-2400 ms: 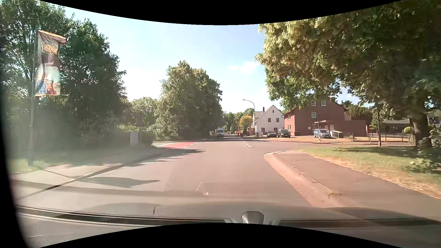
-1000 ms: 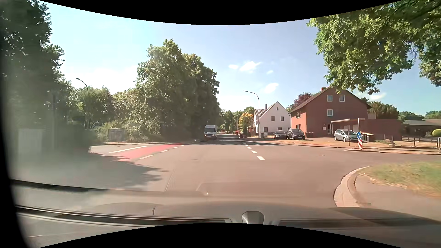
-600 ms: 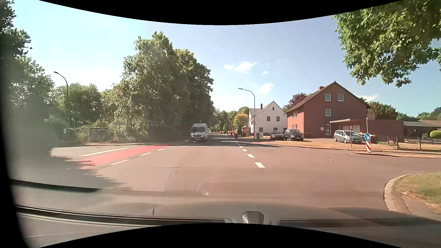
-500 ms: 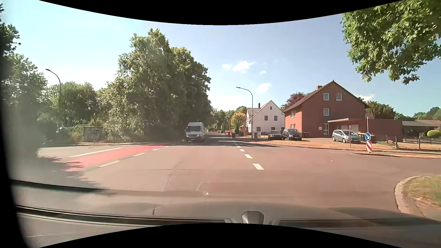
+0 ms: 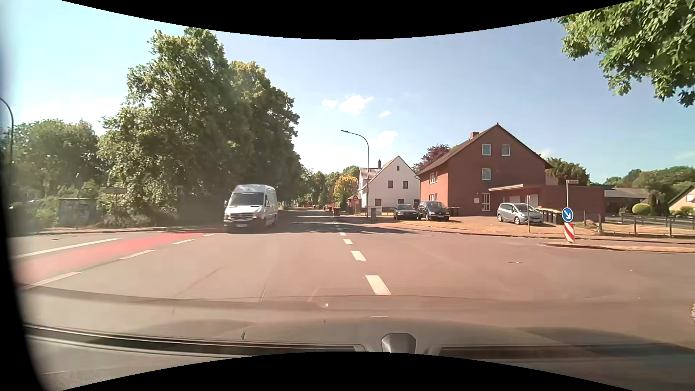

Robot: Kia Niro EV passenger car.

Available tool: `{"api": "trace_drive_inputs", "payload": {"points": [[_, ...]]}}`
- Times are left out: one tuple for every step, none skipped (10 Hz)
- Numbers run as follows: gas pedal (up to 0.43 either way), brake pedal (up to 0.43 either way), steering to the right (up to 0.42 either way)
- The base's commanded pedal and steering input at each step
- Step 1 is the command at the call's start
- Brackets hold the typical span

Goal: Follow the waypoints while adhering to traffic rules and regulations

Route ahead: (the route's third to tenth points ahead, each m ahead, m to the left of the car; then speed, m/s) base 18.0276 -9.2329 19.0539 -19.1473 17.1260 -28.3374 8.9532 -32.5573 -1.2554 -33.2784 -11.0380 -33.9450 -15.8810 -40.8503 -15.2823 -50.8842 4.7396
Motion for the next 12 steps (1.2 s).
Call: {"api": "trace_drive_inputs", "payload": {"points": [[0.028,0.006,0.237],[0.059,0.006,0.259],[0.067,0.006,0.282],[0.067,0.006,0.305],[0.079,0.006,0.328],[0.079,0.006,0.34],[0.079,0.006,0.346],[0.079,0.006,0.353],[0.079,0.006,0.369],[0.079,0.006,0.377],[0.079,0.006,0.378],[0.079,0.006,0.383]]}}
